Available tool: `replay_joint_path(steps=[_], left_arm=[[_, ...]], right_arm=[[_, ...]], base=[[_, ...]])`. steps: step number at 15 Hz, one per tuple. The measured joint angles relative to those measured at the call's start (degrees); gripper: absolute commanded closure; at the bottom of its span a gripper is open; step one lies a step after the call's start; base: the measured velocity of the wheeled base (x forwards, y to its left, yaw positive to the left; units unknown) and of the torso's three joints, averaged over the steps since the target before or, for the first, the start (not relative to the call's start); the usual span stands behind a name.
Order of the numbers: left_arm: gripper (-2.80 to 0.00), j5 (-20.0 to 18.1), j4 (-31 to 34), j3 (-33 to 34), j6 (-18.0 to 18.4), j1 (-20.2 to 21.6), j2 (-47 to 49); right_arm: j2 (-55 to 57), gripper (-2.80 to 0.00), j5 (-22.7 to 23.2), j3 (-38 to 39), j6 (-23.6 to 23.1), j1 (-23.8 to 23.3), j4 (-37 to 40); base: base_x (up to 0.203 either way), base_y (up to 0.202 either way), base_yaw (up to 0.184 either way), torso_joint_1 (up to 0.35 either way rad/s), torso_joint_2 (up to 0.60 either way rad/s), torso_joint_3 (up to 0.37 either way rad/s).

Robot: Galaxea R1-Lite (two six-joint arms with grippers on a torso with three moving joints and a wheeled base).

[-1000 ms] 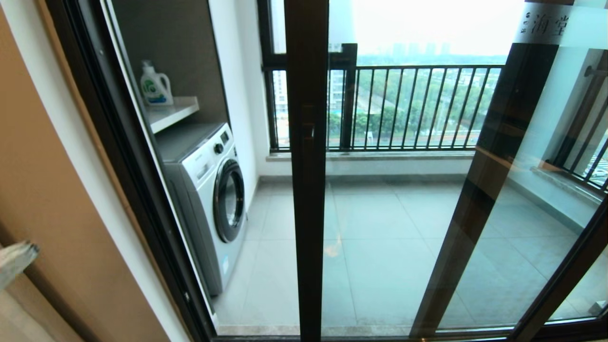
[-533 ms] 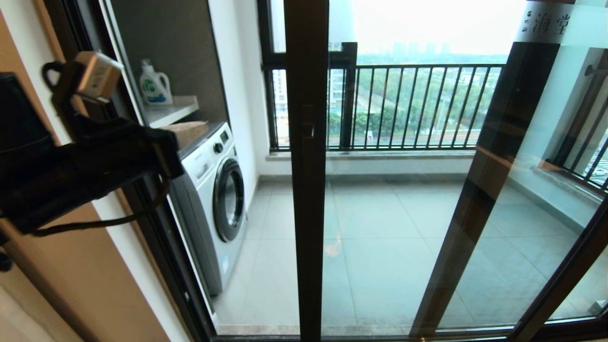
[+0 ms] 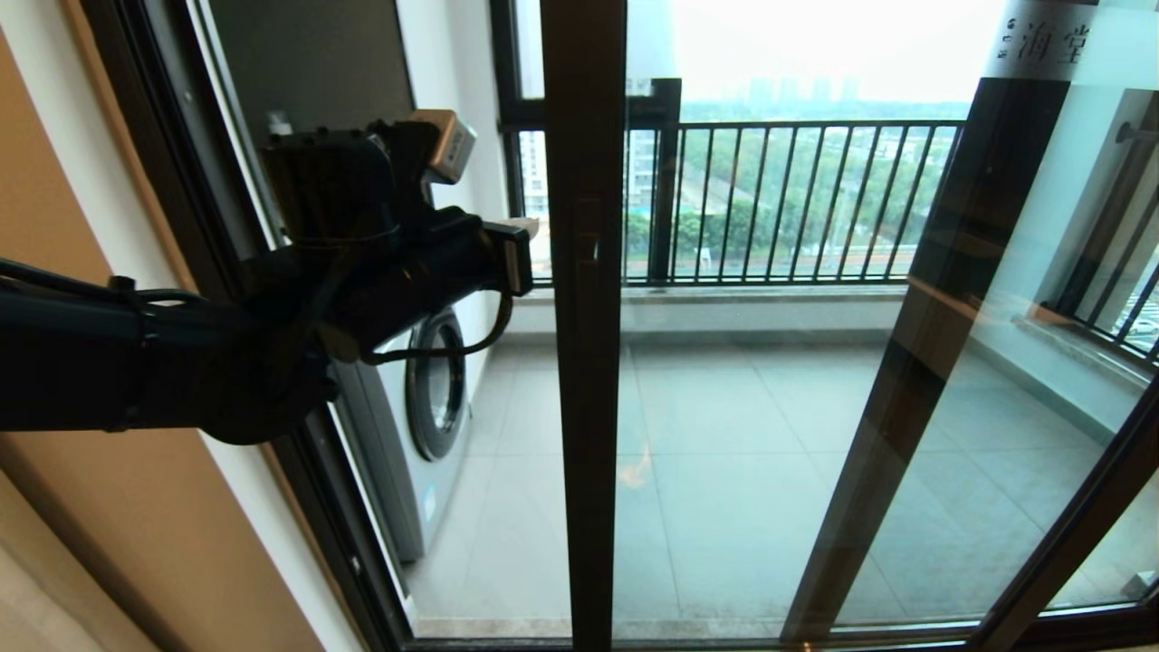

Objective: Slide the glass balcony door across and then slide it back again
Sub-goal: Close the slid door

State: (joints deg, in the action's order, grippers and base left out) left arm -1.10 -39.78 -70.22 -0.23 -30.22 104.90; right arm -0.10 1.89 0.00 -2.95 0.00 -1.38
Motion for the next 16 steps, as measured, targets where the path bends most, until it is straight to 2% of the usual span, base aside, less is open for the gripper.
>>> replay_joint_path(steps=[3,7,9,13,16], left_arm=[[0.00,7.15,-5.52,-3.43,0.23,-4.48,4.60],[0.00,9.24,-4.48,-4.42,0.08,-8.41,6.78],[0.00,12.35,-4.46,-4.29,0.14,-10.58,7.01],[0.00,13.43,-4.43,-4.09,0.22,-13.02,8.51],[0.00,18.27,-4.81,-6.11,1.61,-15.20,11.59]], right_arm=[[0.00,0.00,0.01,0.00,0.00,0.00,0.04],[0.00,0.00,0.01,0.00,0.00,0.00,0.01],[0.00,0.00,0.01,0.00,0.00,0.00,0.00],[0.00,0.00,0.00,0.00,-0.02,0.00,-0.02],[0.00,0.00,0.01,0.00,0.00,0.00,0.01]], base=[[0.000,0.000,0.000,0.000,0.00,0.000],[0.000,0.000,0.000,0.000,0.00,0.000],[0.000,0.000,0.000,0.000,0.00,0.000],[0.000,0.000,0.000,0.000,0.00,0.000],[0.000,0.000,0.000,0.000,0.00,0.000]])
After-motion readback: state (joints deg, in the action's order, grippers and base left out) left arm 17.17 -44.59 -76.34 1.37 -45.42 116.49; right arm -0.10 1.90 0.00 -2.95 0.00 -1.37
